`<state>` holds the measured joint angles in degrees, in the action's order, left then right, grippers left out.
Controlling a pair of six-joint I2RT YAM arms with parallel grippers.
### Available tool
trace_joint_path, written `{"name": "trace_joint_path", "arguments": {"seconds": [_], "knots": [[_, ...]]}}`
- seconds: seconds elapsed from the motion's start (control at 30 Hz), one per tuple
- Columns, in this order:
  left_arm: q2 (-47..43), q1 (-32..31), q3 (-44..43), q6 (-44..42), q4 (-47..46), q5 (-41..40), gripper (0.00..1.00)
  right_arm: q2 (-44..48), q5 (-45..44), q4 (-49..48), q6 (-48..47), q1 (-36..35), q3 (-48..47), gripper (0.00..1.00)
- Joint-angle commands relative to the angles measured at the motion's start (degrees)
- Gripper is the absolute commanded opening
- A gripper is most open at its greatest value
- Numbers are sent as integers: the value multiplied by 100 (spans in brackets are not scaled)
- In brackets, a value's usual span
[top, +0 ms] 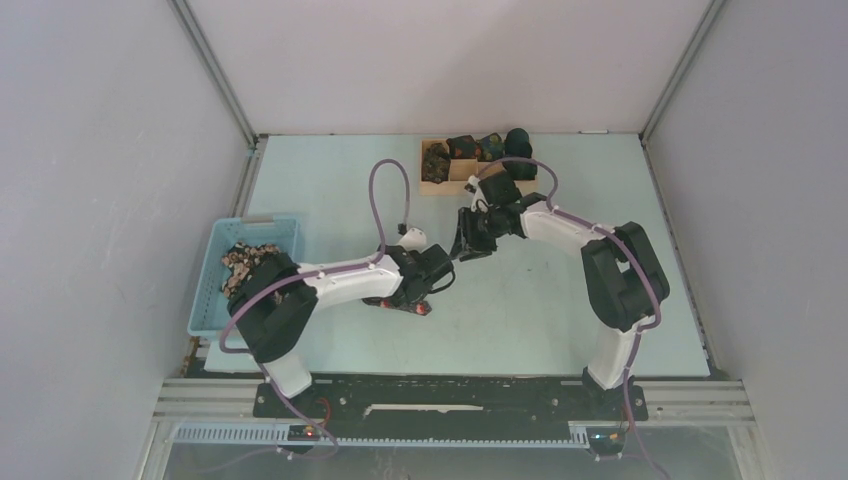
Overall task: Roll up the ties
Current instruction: Roll the tie at the center of the board.
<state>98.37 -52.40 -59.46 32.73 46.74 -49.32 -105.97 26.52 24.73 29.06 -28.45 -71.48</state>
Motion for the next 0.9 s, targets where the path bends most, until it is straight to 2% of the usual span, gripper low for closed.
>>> {"name": "trace_joint_path", "arguments": {"seconds": [0.0,0.17,0.33,0.43,0.53,0.67,0.87], "knots": [[-606,-44,83,324,34,-97,49,-191,352,-346,-27,-291,-515,37],[-1042,-3,336,533,103,-44,62,-789,542,-117,-109,-579,-1394,37],[-1604,33,606,850,295,55,64,-1567,828,72,-122,-810,-2581,37],[-2138,38,797,1076,428,327,58,-2062,1084,71,-70,-906,-3213,37],[-3006,44,1189,1239,266,871,48,-2676,1296,290,-3,-981,-3900,37],[-3894,104,1927,1494,-474,1939,36,-3356,1656,392,188,-1102,-4711,35],[-4358,482,3051,1907,-1818,3154,26,-4257,1735,778,344,-1300,-5943,31]]}}
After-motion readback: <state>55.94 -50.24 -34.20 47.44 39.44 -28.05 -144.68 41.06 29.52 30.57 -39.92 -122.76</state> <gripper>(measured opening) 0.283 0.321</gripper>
